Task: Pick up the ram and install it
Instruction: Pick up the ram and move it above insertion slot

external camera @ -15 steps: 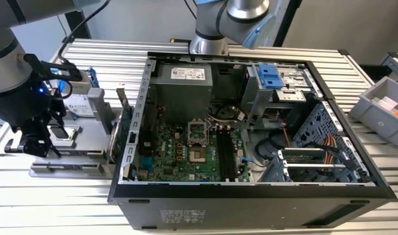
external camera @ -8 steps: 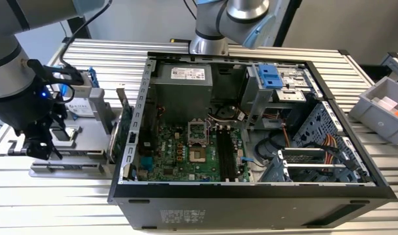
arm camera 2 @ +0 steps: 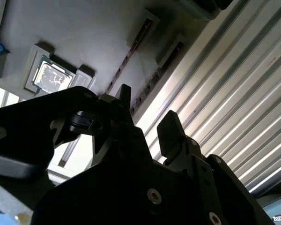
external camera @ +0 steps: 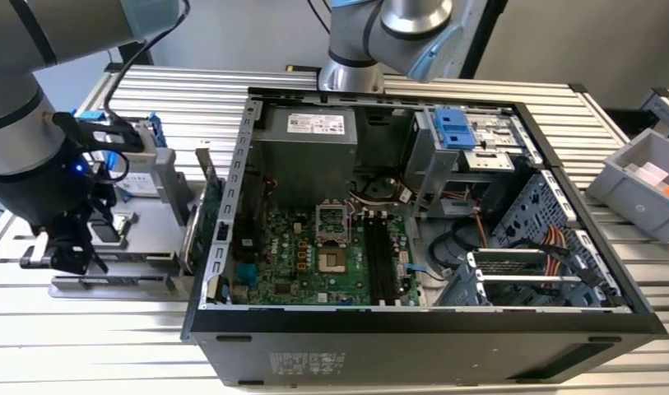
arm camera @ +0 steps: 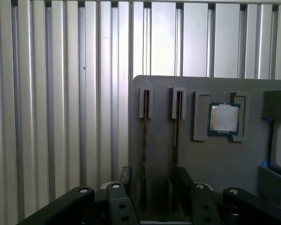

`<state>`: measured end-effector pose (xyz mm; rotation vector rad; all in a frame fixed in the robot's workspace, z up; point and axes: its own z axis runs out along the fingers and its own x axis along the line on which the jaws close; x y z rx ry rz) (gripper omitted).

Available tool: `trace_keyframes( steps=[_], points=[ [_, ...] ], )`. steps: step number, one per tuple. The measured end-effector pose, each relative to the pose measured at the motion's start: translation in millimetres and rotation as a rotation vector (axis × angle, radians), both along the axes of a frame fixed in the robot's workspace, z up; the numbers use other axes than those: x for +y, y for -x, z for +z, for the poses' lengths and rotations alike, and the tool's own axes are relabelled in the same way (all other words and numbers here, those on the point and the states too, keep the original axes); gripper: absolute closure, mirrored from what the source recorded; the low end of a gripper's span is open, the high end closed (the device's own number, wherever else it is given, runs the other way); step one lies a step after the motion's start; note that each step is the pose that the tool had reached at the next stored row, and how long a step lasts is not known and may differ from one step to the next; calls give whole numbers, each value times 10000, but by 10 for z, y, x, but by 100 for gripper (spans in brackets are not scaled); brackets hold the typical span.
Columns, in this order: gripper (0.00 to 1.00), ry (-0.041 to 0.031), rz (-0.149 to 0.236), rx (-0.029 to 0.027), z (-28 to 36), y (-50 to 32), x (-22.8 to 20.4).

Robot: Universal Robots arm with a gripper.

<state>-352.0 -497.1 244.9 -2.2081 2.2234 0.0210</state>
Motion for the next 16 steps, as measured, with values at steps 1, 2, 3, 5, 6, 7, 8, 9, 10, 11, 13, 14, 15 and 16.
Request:
trace_keyframes(
  steps=[1, 2, 3, 5, 6, 7, 8, 9, 10, 11, 13, 14, 15, 16],
  points=[
    [0, 8, 0, -1, -14, 1, 0],
    [0, 21, 0, 0, -30, 1, 0],
    [0, 33, 0, 0, -44, 1, 0],
    [0, 54, 0, 0, -72, 2, 0],
    [0, 64, 0, 0, -88, 2, 0],
    [0, 70, 0, 0, -104, 2, 0],
    [0, 73, 0, 0, -116, 2, 0],
    [0, 75, 0, 0, -128, 2, 0],
    [0, 75, 0, 0, -140, 2, 0],
    [0, 77, 0, -1, -153, 2, 0],
    [0, 88, 0, 1, -179, 2, 0],
    [0, 92, 0, -1, -191, 2, 0],
    [0, 97, 0, -1, -204, 2, 0],
    [0, 103, 0, -1, -217, 2, 0]
  ],
)
